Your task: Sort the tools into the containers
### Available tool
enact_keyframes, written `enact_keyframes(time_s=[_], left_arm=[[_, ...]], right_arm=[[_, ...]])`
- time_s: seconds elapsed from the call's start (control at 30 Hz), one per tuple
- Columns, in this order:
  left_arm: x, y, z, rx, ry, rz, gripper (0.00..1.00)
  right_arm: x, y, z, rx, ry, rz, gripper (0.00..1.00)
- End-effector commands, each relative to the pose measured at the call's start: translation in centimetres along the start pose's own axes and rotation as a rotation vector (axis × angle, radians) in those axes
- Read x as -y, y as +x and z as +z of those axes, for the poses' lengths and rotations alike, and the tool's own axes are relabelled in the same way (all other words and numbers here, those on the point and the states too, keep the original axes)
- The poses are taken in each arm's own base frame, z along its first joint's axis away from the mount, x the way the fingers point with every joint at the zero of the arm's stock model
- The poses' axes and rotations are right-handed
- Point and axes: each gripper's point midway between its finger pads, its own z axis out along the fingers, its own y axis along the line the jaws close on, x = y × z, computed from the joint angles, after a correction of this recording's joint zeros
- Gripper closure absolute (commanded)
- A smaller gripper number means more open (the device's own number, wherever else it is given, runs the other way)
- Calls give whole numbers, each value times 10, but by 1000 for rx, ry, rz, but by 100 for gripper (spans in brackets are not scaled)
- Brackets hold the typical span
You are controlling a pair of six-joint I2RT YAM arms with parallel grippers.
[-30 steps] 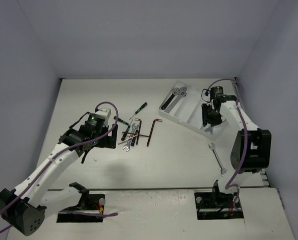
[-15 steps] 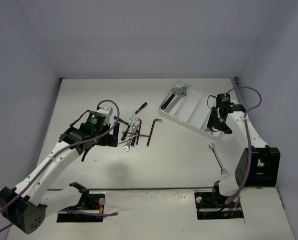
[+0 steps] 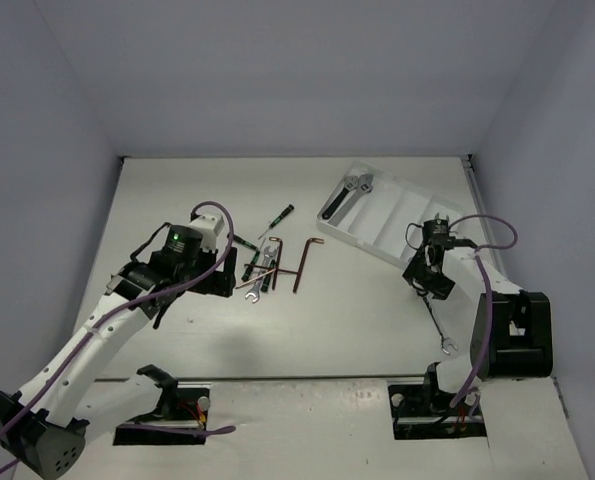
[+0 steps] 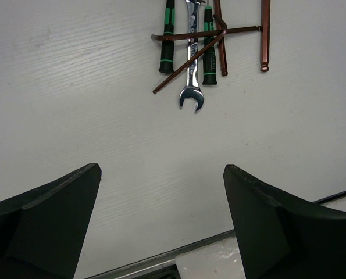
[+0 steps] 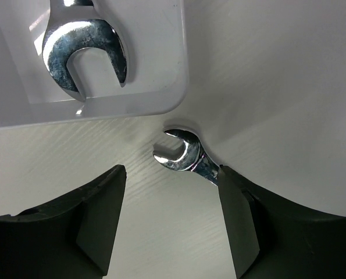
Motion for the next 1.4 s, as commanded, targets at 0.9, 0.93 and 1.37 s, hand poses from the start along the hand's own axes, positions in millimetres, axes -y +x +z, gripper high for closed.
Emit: enact_keyframes(time_s=[0.9,0.93,1.37], left_arm=[[7,-12,-1,42,36,14,15],[7,-11,-1,41,34,14,15],[-16,-15,-14,80,-81,29,15]], right_arm=[[-70,82,23,21,-159,-93,83],[-81,88,22,19,-181,-107,85],[-287,141,-3,70,-432,-502,92]])
